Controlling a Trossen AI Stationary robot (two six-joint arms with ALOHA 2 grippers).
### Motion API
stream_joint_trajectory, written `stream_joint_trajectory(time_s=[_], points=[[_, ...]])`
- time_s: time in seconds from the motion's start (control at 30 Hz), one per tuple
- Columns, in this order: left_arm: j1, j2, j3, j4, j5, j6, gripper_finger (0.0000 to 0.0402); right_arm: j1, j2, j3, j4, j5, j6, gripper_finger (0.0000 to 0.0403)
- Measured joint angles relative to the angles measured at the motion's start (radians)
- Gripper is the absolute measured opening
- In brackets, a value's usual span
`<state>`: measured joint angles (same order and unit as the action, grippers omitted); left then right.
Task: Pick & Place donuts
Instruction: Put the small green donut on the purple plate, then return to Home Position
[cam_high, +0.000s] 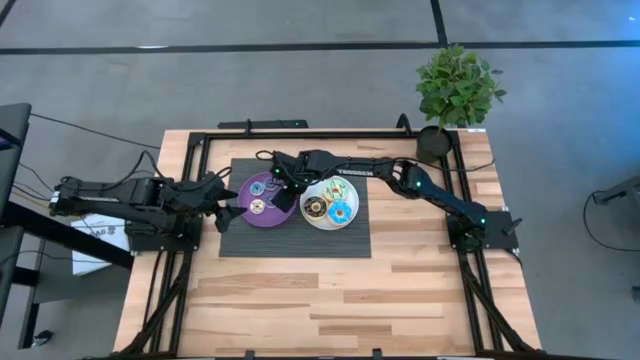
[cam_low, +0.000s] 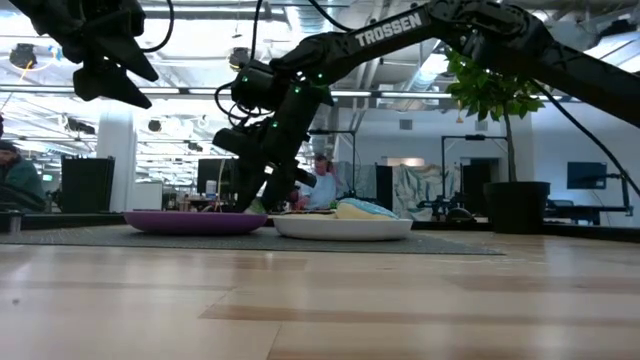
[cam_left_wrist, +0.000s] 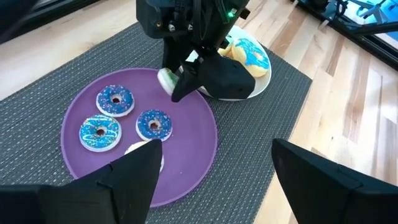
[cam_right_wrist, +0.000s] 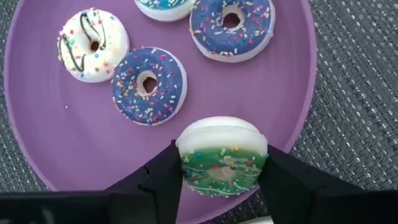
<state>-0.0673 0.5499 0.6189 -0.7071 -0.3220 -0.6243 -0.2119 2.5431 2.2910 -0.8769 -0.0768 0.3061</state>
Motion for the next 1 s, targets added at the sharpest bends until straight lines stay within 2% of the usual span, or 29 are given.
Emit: stream_joint_trajectory(time_s=[0.4, 0.77, 1.0], points=[[0.0, 0.0, 0.0, 0.001, -0.003, -0.002, 0.0297, 0.0, 0.0, 0.0, -0.002, -0.028, -0.002, 0.0247], [0.0, 0.0, 0.0, 0.001, -0.003, -0.006, 0.0297, -0.01, -0.009, 0.0, 0.014, -0.025, -0.002, 0.025], [0.0, 0.0, 0.0, 0.001, -0.003, -0.006, 0.0297, -0.021, -0.074, 0.0, -0.016, -0.026, -0.001, 0.025]])
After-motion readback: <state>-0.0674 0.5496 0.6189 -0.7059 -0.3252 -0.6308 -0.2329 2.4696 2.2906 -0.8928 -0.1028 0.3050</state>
